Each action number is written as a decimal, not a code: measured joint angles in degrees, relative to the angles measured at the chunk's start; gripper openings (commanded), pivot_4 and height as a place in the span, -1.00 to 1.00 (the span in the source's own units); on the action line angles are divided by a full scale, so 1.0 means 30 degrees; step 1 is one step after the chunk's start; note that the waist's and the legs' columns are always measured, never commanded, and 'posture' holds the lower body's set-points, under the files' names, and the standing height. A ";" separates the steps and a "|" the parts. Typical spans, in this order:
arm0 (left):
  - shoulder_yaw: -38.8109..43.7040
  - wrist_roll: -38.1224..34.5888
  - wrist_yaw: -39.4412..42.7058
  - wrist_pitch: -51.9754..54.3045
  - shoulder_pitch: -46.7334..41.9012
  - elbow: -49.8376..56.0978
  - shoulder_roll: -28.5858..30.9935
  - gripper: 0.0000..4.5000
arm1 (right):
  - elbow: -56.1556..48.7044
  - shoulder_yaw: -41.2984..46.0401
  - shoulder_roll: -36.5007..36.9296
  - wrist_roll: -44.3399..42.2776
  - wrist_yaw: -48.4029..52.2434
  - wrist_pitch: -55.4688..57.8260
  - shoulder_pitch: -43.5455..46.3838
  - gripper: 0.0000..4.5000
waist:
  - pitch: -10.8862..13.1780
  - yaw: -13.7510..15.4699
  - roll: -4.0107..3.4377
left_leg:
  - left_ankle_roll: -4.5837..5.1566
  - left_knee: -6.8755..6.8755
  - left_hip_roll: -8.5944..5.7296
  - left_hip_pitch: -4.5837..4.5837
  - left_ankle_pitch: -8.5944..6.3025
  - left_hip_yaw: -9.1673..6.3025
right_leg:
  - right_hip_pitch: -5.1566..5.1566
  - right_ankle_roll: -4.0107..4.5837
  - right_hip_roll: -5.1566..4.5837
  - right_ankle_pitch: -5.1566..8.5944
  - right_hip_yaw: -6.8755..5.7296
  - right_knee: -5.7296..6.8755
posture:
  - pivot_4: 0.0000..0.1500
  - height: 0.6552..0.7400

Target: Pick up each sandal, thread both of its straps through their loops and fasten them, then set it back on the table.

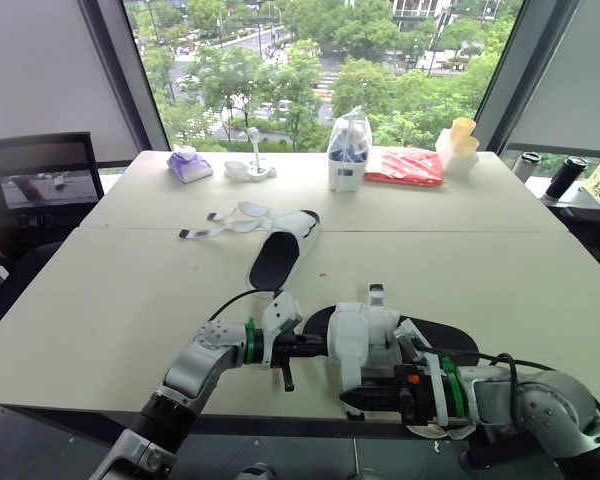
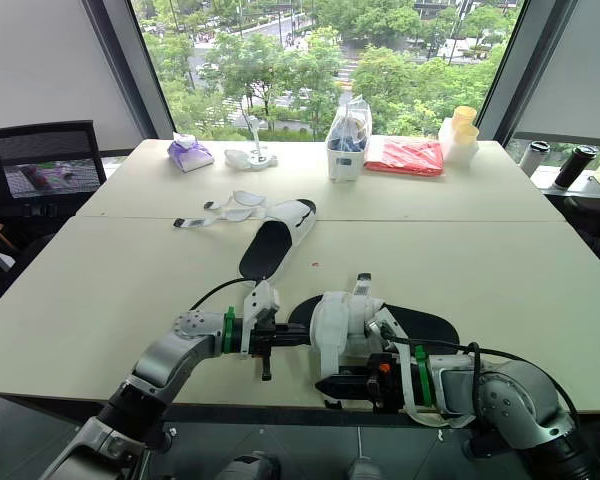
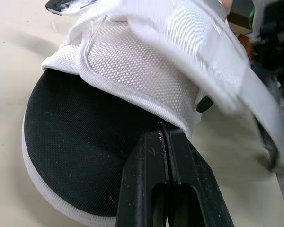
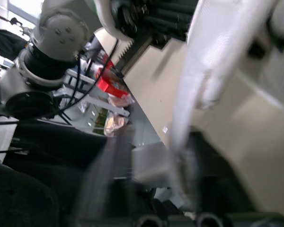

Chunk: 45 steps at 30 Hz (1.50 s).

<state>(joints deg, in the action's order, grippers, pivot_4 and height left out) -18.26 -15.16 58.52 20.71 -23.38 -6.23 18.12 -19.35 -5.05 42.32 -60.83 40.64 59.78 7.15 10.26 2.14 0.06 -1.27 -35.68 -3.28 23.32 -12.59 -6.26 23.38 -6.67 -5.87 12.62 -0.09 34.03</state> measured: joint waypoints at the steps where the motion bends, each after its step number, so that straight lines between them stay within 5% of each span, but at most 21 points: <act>1: -0.0006 0.0000 -0.0027 -0.0002 -0.0001 0.0008 -0.0002 -1.00 | -0.0004 0.0096 -0.0148 0.0001 -0.0037 0.0019 0.0007 -0.98 | -0.0002 0.0007 -0.0001 | 0.0000 -0.0001 0.0000 0.0000 0.0000 0.0001 | 0.0000 -0.0003 0.0001 0.0001 -0.0001 0.0005 | 1.00 1.00; 5: -0.0001 0.0000 -0.0019 -0.0037 -0.0019 0.0016 0.0072 -1.00 | -0.0291 0.0863 0.0402 -0.0169 0.0067 0.0471 0.0444 -0.98 | -0.0005 -0.0025 -0.0004 | 0.0000 -0.0002 0.0001 -0.0004 0.0000 0.0002 | 0.0001 -0.0005 0.0004 0.0003 -0.0001 0.0010 | 1.00 1.00; 10: -0.0077 0.0051 -0.0004 -0.0147 -0.0189 -0.0205 0.0125 -1.00 | 0.0409 0.2980 0.0022 -0.2968 -0.0644 0.1984 0.4927 -0.98 | -0.0035 -0.0054 0.0026 | 0.0003 -0.0017 0.0031 -0.0015 0.0002 0.0002 | -0.0011 -0.0005 0.0038 0.0000 -0.0035 0.0026 | 1.00 1.00; 25: -0.0221 0.0121 -0.0255 -0.0694 0.0112 -0.0206 0.0069 -1.00 | 0.4975 0.1235 -0.1193 0.0681 -0.0363 0.3011 0.7541 -0.98 | -0.0061 -0.0025 0.0041 | 0.0003 -0.0025 0.0022 -0.0004 0.0002 0.0004 | -0.0005 0.0067 0.0031 -0.0044 -0.0032 0.0030 | 1.00 1.00; 45: -0.0120 0.0262 -0.0770 -0.0700 0.0306 -0.0336 0.0158 -1.00 | 0.5966 -0.0246 -0.2284 0.5316 0.0028 0.2176 0.8486 -0.98 | -0.0417 -0.0467 0.0091 | -0.0012 -0.0032 0.0034 -0.0061 -0.0007 -0.0056 | -0.0075 0.0003 0.0025 -0.0003 -0.0032 0.0031 | 1.00 1.00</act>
<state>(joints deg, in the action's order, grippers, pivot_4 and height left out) -18.62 -14.37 56.21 18.61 -22.46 -7.24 18.60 -1.45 -5.78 35.47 -44.88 40.73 66.30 32.61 9.01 0.74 0.33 -1.30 -35.77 -3.18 23.14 -12.62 -6.42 23.15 -6.66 -5.79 12.61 -0.18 34.13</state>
